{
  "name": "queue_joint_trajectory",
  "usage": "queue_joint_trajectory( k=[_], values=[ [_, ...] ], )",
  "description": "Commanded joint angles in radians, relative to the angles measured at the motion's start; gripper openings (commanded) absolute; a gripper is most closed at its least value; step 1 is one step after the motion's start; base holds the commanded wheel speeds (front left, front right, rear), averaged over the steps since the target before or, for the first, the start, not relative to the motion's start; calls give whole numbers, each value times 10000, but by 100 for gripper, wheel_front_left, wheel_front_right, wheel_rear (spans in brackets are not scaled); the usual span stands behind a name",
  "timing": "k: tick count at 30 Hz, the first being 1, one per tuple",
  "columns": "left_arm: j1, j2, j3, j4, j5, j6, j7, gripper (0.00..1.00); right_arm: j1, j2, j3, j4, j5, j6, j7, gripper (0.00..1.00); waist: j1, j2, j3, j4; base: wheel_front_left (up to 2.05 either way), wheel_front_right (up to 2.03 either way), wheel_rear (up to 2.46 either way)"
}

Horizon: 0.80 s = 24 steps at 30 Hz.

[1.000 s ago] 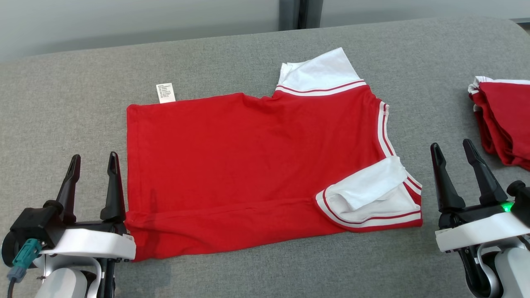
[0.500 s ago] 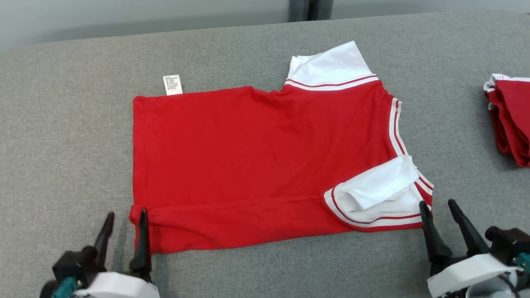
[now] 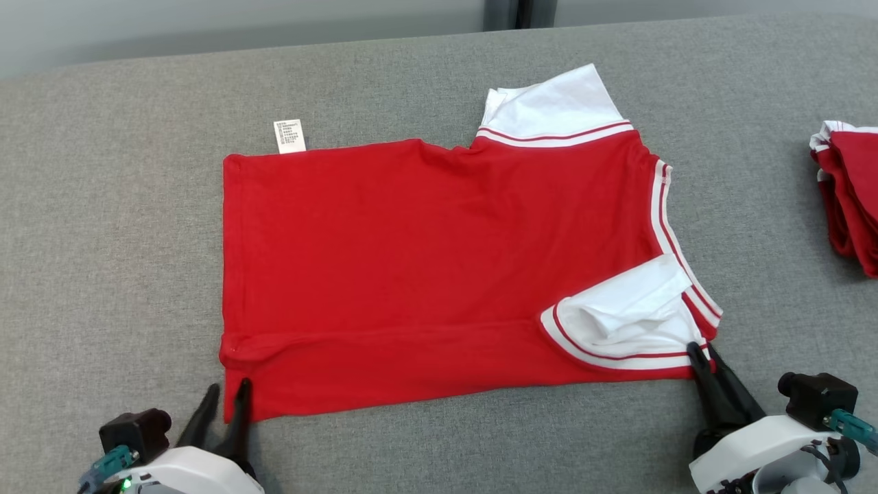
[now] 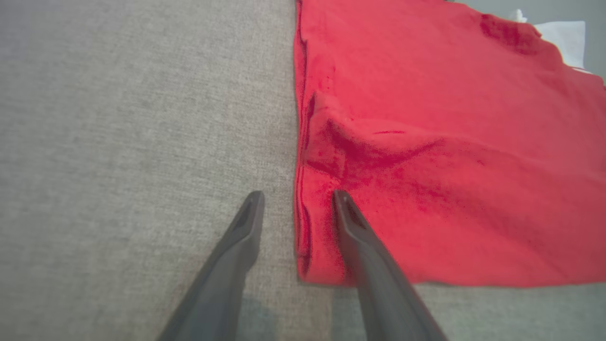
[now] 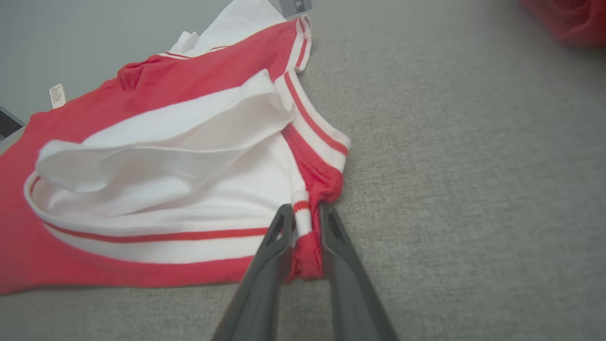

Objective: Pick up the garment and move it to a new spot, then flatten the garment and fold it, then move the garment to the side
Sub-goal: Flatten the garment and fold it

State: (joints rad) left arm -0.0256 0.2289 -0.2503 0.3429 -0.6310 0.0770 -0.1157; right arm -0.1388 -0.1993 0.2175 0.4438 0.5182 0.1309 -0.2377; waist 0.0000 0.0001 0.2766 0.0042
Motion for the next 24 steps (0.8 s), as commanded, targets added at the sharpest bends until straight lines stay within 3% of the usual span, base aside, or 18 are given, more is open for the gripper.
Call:
queue_joint_trajectory(
  k=[1,7,13,17,18,19,20,24],
  values=[
    [101,-167,-202,410,-197,-116,585,0,-50,-62,64,65,108,-4,53,0,0,-1,13,3,0,0,0],
    [258,294,19,-449,-396,-171,862,0,396,-259,-34,-590,551,-4,166,0,0,-1,16,74,0,0,0],
    [923,1007,368,-2161,-437,357,1542,0,1586,-284,-534,-1952,575,-6,753,0,0,-1,81,72,0,0,0],
    [1345,1133,392,-2953,-593,638,1994,0,1981,-74,-919,-2549,397,-6,1053,0,0,-1,156,-18,0,0,0],
    [1349,1104,381,-3090,-586,673,2019,0,1984,-19,-1007,-2582,306,-6,1130,7,0,-1,162,-31,0,0,0],
    [1330,1080,372,-3182,-565,718,2026,1,1950,64,-1055,-2591,235,-6,1193,41,0,-1,169,-43,0,0,0],
    [1310,1009,369,-3265,-524,791,1959,100,1871,137,-1110,-2622,138,-6,1221,100,0,-1,169,-53,0,0,0],
    [1048,680,574,-3522,-457,896,1184,100,1597,161,-1460,-2778,-343,-4,1166,100,0,-1,107,-61,0,0,0]
  ],
)
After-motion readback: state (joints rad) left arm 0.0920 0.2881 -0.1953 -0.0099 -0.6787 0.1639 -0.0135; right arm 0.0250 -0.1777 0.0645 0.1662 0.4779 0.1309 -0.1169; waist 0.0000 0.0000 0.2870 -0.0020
